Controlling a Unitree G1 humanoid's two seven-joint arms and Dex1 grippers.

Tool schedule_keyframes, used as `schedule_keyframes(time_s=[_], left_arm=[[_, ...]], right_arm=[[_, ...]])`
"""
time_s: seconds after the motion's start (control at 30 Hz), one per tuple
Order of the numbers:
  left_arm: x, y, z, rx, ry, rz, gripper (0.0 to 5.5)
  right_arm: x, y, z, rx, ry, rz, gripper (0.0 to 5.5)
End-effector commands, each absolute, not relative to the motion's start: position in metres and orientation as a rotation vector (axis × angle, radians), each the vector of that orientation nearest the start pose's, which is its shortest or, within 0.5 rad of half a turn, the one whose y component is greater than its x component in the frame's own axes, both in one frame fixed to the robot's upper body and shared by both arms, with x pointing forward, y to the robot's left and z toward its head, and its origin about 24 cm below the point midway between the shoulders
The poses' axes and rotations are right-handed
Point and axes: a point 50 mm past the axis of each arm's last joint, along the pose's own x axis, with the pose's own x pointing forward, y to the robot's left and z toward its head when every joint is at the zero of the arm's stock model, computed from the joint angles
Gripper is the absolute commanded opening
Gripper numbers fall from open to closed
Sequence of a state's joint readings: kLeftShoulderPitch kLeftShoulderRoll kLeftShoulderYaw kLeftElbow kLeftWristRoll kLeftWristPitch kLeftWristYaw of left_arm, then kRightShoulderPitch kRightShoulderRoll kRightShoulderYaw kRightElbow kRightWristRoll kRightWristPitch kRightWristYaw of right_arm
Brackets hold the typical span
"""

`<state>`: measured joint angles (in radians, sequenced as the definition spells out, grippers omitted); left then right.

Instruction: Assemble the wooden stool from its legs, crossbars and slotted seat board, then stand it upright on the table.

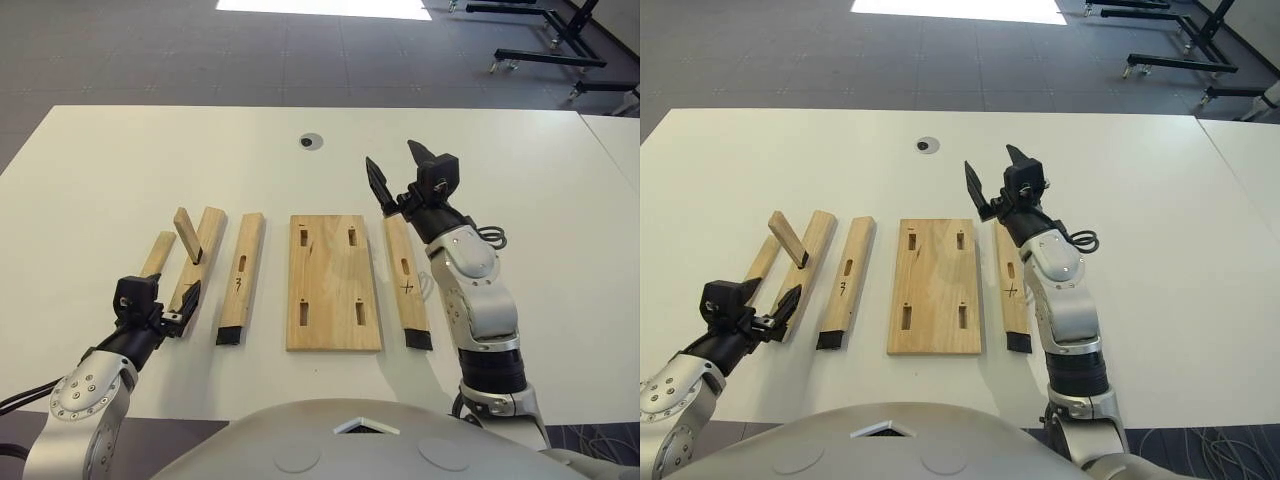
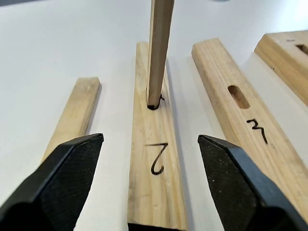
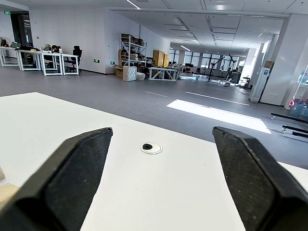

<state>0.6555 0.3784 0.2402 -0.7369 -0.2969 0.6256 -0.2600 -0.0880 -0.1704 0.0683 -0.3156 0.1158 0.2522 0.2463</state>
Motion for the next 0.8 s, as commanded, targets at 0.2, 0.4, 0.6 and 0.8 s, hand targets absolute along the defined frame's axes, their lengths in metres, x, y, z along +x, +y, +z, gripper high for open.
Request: schedule_keyframes(time_s=[0.2, 0.4, 0.6, 0.8], left_arm=[[0.121, 0.223, 0.06, 0.037, 0.621, -0.065, 3.58], [0.115, 0.225, 0.055, 0.094, 0.713, -0.059, 3.58], [0.11, 0.225, 0.048, 0.103, 0.761, -0.087, 3.3], [0.109, 0.228, 0.041, 0.036, 0.807, -0.072, 2.31]], right_arm=[[0.256, -0.131, 0.113, -0.073, -0.11, 0.414, 3.84], [0.257, -0.131, 0.117, -0.056, -0.118, 0.413, 3.84], [0.258, -0.128, 0.121, -0.062, -0.126, 0.418, 3.84], [0.26, -0.13, 0.122, -0.059, -0.131, 0.406, 3.84]])
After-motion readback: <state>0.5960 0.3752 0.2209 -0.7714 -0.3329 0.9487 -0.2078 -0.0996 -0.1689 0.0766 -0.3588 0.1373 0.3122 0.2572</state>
